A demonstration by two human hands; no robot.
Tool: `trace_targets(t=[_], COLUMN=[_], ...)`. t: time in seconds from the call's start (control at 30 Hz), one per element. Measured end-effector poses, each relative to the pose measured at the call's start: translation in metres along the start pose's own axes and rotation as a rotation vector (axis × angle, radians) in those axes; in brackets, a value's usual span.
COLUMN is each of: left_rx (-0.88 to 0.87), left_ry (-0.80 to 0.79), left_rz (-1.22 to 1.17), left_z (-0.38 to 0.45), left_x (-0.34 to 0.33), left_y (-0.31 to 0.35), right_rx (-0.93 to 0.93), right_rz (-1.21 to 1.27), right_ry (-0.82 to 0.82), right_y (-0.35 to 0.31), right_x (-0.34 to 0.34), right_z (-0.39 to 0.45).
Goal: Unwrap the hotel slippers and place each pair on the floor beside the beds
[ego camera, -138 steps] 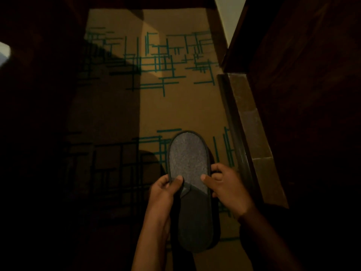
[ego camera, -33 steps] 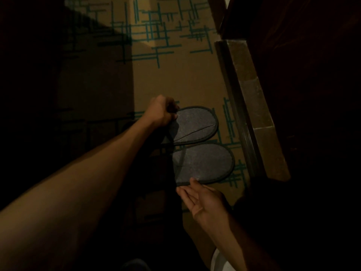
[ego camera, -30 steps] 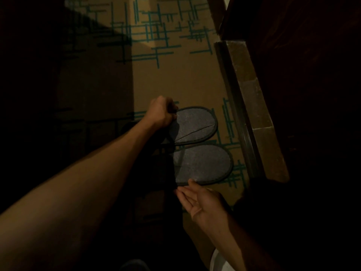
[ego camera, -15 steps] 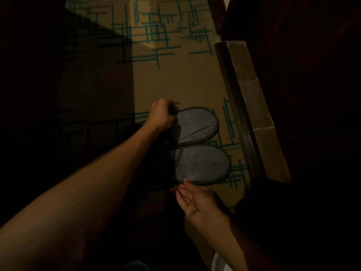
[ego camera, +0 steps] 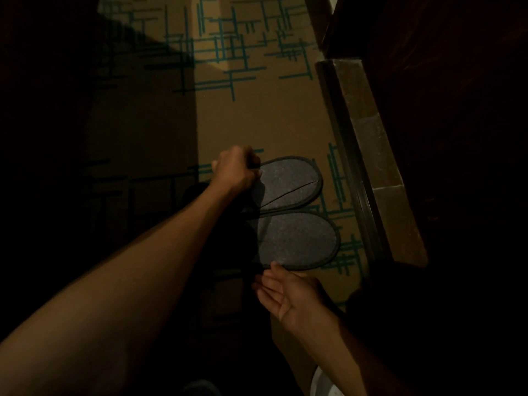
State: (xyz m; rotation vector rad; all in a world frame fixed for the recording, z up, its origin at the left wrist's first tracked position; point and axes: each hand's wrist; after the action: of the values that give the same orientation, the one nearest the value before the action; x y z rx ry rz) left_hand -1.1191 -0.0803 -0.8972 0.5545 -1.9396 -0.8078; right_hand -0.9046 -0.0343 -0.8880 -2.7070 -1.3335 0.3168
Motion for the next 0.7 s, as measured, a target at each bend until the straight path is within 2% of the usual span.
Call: trace_targets(t=[0.37, 0.57, 0.67, 0.7], left_rx=[0.026, 0.033, 0.096, 0.137], left_ry=[-0.008, 0.170, 0.230, 0.246], left_rz=[-0.017, 0.112, -0.076, -0.162], left_z=[0.007, -0.025, -0.067, -0.088], left_x=[0.001, 0.001, 0.010, 0.013], left_y=[-0.003, -0.001, 0.005, 0.006], right_rx=[0.054, 0.110, 0.061, 0.031], right_rz=[-0.100, -0.248, -0.434, -0.429], right_ry=[0.020, -0.005, 0.008, -0.004], right_y=[0.007, 0.009, -0.004, -0.007], right_x=[0.008, 0.032, 0.059, 0.071], right_z=[0.004, -0.034, -0.068, -0.080])
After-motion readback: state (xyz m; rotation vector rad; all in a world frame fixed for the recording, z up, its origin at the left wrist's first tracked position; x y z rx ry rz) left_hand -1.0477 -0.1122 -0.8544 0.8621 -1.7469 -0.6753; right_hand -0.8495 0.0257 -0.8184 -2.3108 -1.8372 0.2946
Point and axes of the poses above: each hand's wrist, its own z-axis towards the middle knuckle, its own x-axis out of the back of the hand, y = z × x, and after that the axes turned 14 degrees about -z, right-handed
